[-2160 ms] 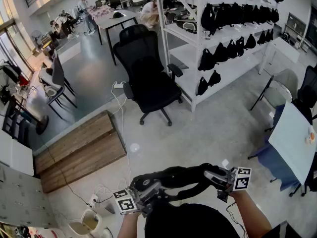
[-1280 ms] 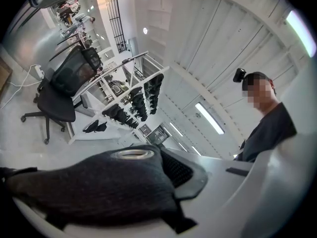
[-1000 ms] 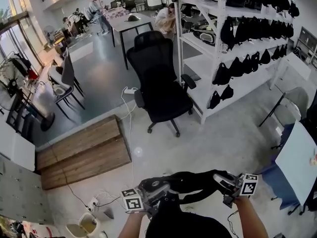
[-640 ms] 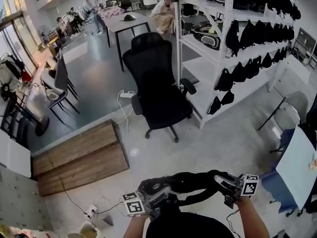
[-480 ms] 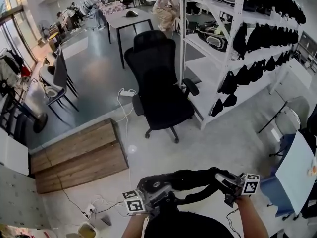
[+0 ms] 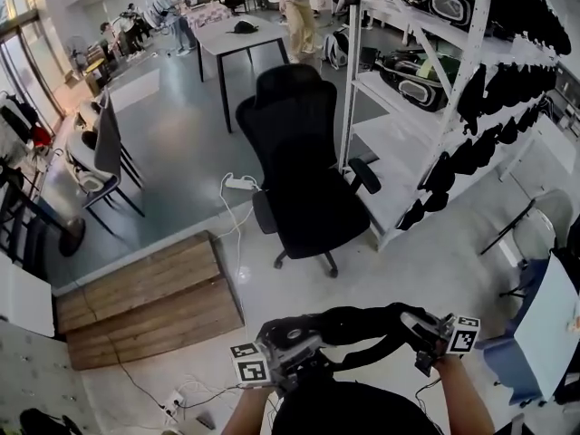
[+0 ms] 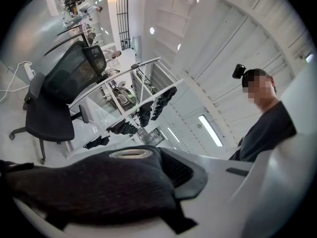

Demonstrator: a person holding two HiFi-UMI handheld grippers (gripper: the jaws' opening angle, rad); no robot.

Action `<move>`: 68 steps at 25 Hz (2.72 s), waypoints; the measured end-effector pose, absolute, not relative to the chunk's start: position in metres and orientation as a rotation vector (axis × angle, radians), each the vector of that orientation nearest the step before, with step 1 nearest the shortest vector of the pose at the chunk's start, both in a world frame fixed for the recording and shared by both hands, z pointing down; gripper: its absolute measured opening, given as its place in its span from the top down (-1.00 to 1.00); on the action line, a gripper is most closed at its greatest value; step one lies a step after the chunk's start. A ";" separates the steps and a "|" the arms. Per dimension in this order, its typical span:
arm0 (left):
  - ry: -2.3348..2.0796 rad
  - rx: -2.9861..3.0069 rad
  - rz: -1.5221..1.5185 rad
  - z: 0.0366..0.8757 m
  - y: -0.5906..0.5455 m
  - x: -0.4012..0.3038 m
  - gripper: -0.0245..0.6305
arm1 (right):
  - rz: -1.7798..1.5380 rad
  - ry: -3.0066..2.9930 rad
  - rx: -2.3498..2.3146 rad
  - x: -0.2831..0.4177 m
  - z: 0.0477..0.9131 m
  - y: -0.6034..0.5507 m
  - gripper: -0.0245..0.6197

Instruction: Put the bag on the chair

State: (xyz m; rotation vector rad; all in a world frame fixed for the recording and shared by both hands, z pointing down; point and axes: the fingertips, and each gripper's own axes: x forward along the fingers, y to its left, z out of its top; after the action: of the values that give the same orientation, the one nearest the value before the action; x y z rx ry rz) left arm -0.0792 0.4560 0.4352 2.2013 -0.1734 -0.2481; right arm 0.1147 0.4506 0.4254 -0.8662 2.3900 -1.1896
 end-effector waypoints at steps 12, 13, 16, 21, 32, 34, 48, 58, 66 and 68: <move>-0.126 2.181 -0.288 0.440 0.378 -0.124 0.85 | -1.155 2.427 -0.914 0.070 0.422 0.351 0.86; -0.133 2.182 -0.293 0.441 0.373 -0.128 0.85 | -1.159 2.433 -0.910 0.066 0.423 0.345 0.86; -0.167 2.191 -0.306 0.445 0.363 -0.140 0.85 | -1.188 2.454 -0.879 0.053 0.427 0.334 0.86; -0.190 2.185 -0.319 0.447 0.351 -0.147 0.85 | -1.223 2.484 -0.838 0.046 0.427 0.332 0.86; -0.278 2.188 -0.333 0.458 0.281 -0.130 0.85 | -1.241 2.512 -0.754 0.062 0.440 0.259 0.86; -0.301 2.174 -0.341 0.459 0.265 -0.124 0.85 | -1.254 2.512 -0.738 0.068 0.443 0.243 0.86; -0.428 2.084 -0.336 0.485 0.126 -0.067 0.85 | -1.300 2.494 -0.667 0.127 0.468 0.100 0.87; -0.516 2.049 -0.295 0.503 0.054 -0.031 0.85 | -1.392 2.480 -0.594 0.165 0.487 0.020 0.86; -0.562 2.029 -0.316 0.516 -0.002 -0.011 0.85 | -1.434 2.494 -0.510 0.184 0.500 -0.040 0.86; -0.575 2.027 -0.314 0.521 -0.013 -0.007 0.85 | -1.447 2.498 -0.493 0.188 0.506 -0.054 0.86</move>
State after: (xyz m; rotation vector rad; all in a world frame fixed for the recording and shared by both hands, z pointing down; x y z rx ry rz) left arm -0.0072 -0.0131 0.5214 2.0265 -0.5748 -0.3143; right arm 0.1881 -0.0542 0.5062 -0.4933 2.4976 -1.4468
